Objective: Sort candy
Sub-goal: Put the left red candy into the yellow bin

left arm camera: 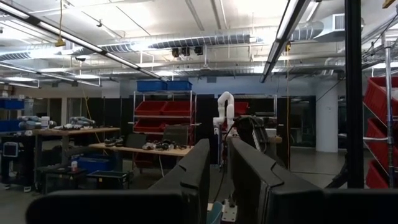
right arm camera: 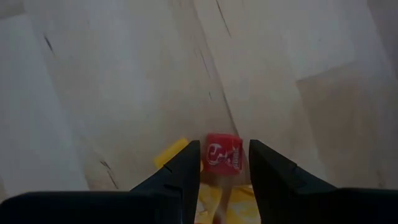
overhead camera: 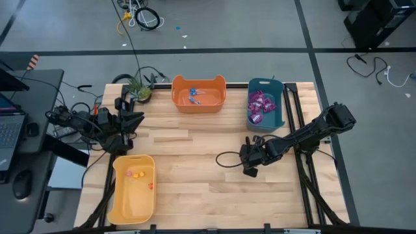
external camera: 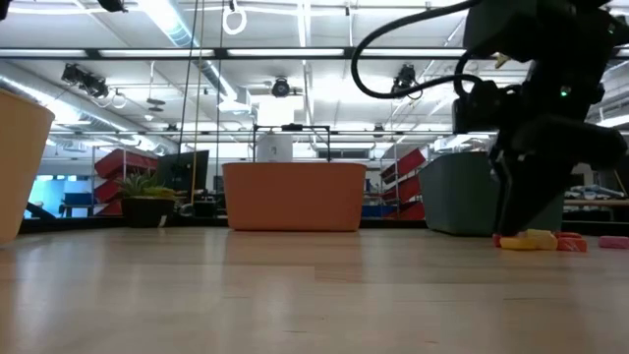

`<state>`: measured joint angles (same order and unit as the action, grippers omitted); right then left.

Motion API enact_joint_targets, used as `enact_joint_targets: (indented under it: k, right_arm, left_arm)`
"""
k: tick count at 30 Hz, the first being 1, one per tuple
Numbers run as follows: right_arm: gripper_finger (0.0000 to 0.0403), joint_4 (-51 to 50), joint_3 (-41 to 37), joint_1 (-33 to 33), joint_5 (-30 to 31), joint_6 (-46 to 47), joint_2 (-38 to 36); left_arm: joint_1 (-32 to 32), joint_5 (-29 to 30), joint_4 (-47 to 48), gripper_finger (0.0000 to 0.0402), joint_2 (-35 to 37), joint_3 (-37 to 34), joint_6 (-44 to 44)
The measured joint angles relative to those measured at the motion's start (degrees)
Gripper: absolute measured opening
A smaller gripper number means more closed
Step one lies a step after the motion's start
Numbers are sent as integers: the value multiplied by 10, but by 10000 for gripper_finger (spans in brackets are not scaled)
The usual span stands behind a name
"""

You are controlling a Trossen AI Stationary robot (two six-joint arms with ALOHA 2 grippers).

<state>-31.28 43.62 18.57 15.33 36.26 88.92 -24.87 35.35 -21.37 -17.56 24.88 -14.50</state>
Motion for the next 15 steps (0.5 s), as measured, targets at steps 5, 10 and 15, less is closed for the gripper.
enact_joint_targets:
  k: [5,10,15]
  right_arm:
    - [123,19,-18,-1,0,13,0]
    - [123,23,-20,-7,0,17,0]
    - [127,24,-20,-15,-4,11,0]
  left_arm:
    - [0,0,0,67,0,0,0]
    - [0,0,0,67,0,0,0]
    - [0,0,0,67,0,0,0]
